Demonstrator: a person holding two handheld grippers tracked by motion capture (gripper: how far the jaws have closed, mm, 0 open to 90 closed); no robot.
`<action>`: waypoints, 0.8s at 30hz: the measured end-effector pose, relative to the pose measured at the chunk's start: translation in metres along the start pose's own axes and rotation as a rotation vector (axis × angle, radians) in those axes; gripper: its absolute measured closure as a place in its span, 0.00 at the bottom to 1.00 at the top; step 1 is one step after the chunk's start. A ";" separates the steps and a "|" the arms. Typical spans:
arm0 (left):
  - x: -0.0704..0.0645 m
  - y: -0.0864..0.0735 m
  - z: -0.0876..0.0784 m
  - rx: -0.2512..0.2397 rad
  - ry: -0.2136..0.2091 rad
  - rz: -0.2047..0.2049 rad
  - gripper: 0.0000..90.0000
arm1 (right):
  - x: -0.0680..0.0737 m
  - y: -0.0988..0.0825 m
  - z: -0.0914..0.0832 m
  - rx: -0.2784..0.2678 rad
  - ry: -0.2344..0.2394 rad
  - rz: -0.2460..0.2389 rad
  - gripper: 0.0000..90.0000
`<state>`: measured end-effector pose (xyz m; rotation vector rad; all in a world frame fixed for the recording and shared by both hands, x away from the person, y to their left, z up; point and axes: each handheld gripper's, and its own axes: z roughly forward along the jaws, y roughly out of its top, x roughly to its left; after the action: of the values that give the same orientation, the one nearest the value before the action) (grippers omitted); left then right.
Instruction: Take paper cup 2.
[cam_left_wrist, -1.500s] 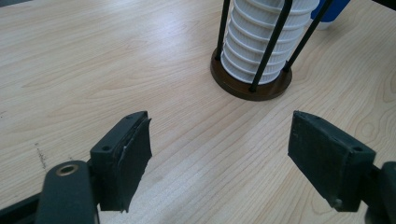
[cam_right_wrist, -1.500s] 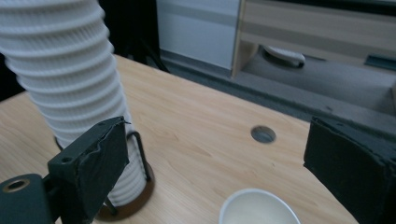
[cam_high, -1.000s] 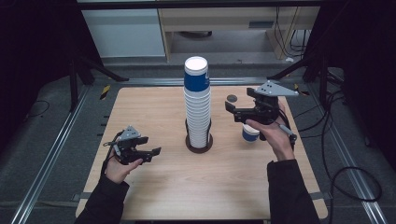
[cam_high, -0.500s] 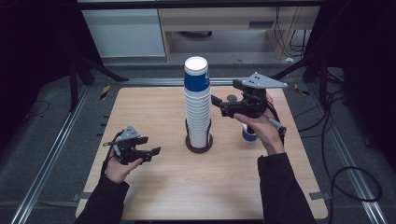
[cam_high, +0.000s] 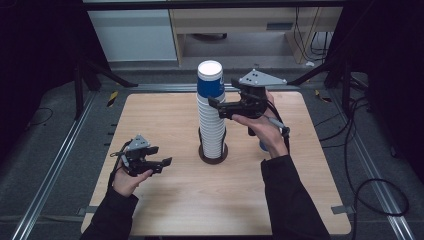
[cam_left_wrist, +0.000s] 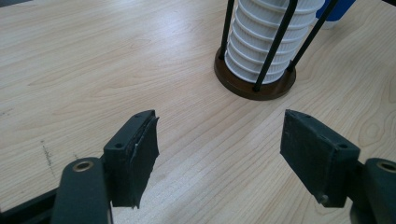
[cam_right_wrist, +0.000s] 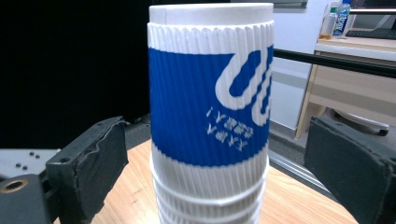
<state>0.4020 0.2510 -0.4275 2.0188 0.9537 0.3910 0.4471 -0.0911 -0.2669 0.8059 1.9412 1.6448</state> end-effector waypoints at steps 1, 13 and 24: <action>0.000 0.000 0.000 0.000 0.002 0.000 0.30 | 0.000 0.000 0.003 -0.003 0.001 0.004 0.07; 0.001 0.000 0.000 -0.001 -0.002 -0.002 0.30 | 0.002 -0.001 0.035 0.018 -0.017 0.007 0.08; 0.002 -0.001 0.000 -0.001 -0.006 -0.005 0.30 | 0.002 -0.003 0.043 0.024 -0.008 0.000 0.20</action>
<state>0.4026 0.2526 -0.4281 2.0151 0.9538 0.3823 0.4740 -0.0595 -0.2771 0.8203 1.9584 1.6184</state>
